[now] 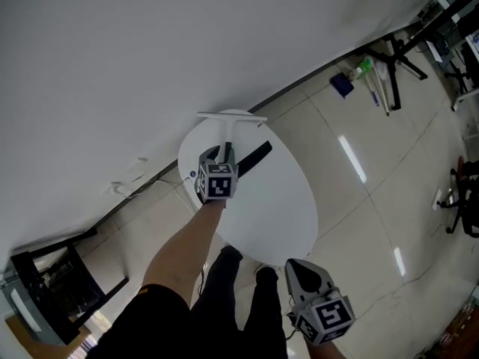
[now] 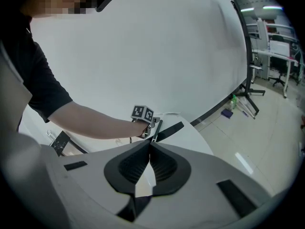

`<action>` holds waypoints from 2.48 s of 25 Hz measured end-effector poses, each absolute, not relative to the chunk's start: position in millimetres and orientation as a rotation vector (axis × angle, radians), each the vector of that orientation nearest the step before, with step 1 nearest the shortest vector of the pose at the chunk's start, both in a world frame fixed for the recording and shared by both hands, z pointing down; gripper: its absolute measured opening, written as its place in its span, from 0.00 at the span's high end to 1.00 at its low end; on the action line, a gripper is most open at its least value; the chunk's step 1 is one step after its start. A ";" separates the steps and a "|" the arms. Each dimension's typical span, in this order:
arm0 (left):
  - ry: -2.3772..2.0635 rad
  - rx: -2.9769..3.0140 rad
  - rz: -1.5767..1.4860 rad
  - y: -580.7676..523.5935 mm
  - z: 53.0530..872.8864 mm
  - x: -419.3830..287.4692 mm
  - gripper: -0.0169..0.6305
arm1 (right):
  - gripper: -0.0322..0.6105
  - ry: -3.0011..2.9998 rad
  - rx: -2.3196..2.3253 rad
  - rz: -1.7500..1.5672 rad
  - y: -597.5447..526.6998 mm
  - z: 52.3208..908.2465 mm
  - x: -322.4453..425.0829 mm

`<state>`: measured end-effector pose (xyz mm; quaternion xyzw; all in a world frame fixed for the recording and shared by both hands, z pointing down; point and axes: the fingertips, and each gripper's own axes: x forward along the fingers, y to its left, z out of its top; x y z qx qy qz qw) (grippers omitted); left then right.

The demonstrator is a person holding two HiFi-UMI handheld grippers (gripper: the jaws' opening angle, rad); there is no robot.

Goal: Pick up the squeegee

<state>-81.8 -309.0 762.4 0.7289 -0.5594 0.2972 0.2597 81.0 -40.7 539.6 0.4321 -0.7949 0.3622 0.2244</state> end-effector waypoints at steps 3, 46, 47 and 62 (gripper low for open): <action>-1.516 1.956 0.810 -316.1 777.6 -82.6 0.75 | 0.94 -2.185 1.198 1.024 -40.8 550.1 78.0; -1.561 2.326 0.543 -39.3 391.8 -71.0 0.83 | 0.94 -2.480 0.993 0.654 25.2 408.6 122.1; -1.561 2.342 0.525 -25.2 378.9 -70.7 0.83 | 0.94 -2.489 0.987 0.641 28.0 402.9 120.5; -1.566 2.375 0.369 67.4 331.2 -150.4 0.83 | 0.95 -2.567 1.032 0.580 67.2 368.5 35.3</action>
